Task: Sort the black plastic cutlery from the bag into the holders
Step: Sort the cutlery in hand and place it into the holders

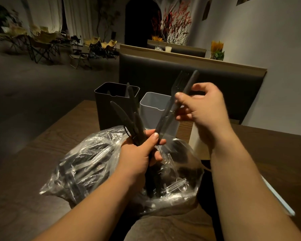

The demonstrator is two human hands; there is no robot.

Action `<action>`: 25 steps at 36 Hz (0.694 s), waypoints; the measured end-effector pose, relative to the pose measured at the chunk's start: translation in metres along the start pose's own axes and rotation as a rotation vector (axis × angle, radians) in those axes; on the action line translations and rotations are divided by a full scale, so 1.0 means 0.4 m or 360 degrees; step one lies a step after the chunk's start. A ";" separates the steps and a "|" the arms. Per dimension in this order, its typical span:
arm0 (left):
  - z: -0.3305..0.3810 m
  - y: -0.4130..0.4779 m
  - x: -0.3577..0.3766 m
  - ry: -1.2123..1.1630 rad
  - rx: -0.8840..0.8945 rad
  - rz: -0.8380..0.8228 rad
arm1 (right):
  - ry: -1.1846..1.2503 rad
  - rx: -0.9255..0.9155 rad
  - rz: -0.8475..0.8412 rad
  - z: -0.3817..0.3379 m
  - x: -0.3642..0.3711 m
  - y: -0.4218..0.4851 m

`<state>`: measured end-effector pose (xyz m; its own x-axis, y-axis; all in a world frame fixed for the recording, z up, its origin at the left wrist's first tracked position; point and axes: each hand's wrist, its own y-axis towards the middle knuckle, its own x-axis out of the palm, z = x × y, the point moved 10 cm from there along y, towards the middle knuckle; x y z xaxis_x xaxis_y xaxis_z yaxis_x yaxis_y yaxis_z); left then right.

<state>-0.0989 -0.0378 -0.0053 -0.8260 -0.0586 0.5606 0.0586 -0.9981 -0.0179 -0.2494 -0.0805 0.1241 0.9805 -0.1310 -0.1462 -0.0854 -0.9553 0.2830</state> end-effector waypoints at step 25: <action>0.016 0.021 -0.061 -0.0211 0.0150 0.0300 | -0.1040 -0.0534 -0.0051 -0.135 0.141 0.168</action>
<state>-0.0747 -0.0448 -0.0136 -0.7150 -0.2345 0.6586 0.2617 -0.9634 -0.0588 -0.1903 -0.1377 0.1859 0.6672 -0.3359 -0.6648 0.1027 -0.8425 0.5288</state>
